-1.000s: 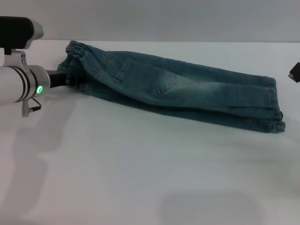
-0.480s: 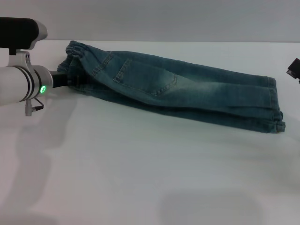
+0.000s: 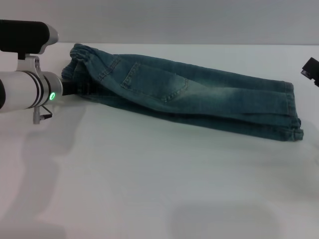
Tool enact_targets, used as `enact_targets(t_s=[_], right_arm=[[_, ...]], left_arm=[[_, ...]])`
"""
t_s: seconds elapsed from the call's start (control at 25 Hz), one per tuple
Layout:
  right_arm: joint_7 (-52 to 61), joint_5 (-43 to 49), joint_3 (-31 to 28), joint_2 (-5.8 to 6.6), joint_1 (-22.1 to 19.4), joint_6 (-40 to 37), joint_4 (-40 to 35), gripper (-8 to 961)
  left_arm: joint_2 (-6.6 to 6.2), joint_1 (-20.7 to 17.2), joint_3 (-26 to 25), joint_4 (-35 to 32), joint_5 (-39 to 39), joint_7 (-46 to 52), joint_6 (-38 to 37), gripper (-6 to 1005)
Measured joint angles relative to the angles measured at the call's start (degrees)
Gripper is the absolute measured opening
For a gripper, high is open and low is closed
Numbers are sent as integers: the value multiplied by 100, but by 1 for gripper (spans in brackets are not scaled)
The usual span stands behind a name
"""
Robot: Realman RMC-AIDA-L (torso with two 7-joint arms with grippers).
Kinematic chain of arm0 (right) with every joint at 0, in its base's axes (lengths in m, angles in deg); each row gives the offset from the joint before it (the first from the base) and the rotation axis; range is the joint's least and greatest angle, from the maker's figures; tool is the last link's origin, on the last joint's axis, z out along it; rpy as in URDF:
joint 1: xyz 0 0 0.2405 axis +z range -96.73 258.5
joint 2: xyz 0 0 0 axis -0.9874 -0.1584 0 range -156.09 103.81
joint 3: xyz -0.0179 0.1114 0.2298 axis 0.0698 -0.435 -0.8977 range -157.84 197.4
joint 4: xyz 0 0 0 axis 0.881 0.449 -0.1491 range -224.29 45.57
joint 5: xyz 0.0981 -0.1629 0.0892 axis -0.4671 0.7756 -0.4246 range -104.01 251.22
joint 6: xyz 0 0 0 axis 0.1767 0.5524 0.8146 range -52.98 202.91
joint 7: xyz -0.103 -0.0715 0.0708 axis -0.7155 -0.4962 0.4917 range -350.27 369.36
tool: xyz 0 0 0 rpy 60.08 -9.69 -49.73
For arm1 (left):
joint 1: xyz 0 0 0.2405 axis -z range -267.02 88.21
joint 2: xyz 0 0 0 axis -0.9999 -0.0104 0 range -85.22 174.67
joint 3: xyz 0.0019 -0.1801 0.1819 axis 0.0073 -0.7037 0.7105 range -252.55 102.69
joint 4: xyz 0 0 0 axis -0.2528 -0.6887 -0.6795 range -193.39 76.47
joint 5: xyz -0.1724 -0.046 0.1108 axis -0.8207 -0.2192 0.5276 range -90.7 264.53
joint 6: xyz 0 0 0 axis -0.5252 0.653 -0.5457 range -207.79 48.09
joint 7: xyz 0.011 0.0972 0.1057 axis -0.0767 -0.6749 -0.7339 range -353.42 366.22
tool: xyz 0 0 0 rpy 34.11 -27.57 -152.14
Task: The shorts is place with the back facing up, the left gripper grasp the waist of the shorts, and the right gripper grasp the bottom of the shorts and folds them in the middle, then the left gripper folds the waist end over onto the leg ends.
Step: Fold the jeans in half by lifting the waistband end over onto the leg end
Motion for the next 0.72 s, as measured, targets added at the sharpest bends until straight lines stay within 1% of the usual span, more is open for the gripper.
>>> enact_targets(t_s=[0.2,0.44,0.56,0.72], right_arm=[[10,6,0,8,33,12,0,401],[56,14,0,8,32,48,0,396],[93,20,0,14,32,63,0,393],[108,22,0,18,35,46,0,389]], left_arm=[[22,-49,37,105,-6,1,-41,757],[32,-63,43,78,-40,-5,-146,533],[34,-100,109,117,-65,10,-150,361],[35,-128,187,148,-209,-8,-171,328]])
